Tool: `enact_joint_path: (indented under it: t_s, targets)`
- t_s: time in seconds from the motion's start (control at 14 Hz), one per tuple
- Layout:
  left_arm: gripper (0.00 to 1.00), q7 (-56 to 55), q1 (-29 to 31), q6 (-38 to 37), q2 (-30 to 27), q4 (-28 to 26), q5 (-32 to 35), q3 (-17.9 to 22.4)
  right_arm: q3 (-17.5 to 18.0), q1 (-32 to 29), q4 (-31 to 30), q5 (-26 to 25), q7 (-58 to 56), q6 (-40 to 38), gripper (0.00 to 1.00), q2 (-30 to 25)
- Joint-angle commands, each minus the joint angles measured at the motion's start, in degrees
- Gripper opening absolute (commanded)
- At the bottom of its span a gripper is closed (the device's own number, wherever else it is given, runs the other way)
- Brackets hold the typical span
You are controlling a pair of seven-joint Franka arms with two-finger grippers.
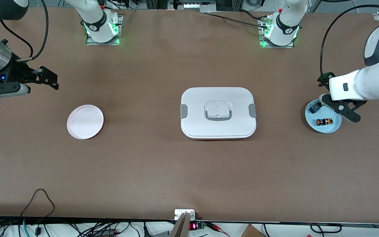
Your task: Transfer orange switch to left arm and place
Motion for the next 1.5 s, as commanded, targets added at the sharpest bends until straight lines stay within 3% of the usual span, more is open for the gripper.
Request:
enact_joint_path:
  t_s: [0.0, 0.14, 0.43, 0.57, 0.72, 0.79, 0.93, 1.07, 1.29, 1.43]
  targets:
    - [1.0, -4.3, -0.8, -0.5, 2.3, 4.9, -2.3, 0.0, -0.2, 0.5, 1.3, -1.0, 0.6, -0.8, 1.0, 0.4]
    - [1.0, -5.7, -4.9, 1.2, 1.8, 5.9, -2.8, 3.4, -0.2, 0.4, 1.3, -0.9, 0.8, -0.7, 1.0, 0.5]
    - [1.0, -10.9, -20.1, 3.2, -5.8, 5.6, -9.1, 22.7, -0.2, 0.5, 1.4, -0.6, 1.0, -0.7, 1.0, 0.5]
    - [1.0, -11.4, -28.4, 7.6, -8.3, 4.4, -9.5, 32.2, -0.1, 0.7, 1.4, -0.8, 1.0, -0.6, 1.0, 0.4]
    - [1.0, -19.2, -34.6, 11.8, -11.6, -0.3, -15.5, 42.4, -0.2, 0.4, 1.5, -0.4, 1.0, -0.5, 1.0, 0.4]
    - [1.0, -24.5, -36.1, 15.1, -15.3, -5.4, -17.2, 44.8, -0.2, 0.5, 1.5, -0.3, 1.0, -0.5, 1.0, 0.4]
    - [1.0, -25.7, -36.7, 21.9, -23.2, -16.2, -16.6, 45.0, -0.2, 0.5, 1.6, -0.2, 1.0, -0.6, 1.0, 0.4]
    - [1.0, -20.6, -38.1, 23.7, -27.1, -21.0, -16.6, 47.5, -0.3, 0.2, 1.7, -0.2, 0.8, -1.2, 1.0, 0.5]
    - [1.0, -14.1, -37.9, 23.7, -26.4, -20.7, -16.7, 48.7, -0.3, 0.2, 1.7, -0.3, 0.0, -1.1, 1.0, 0.5]
    - [1.0, -14.4, -37.9, 22.2, -23.1, -16.9, -16.6, 48.4, -0.3, 0.1, 1.7, -0.4, 0.0, -1.0, 1.0, 0.6]
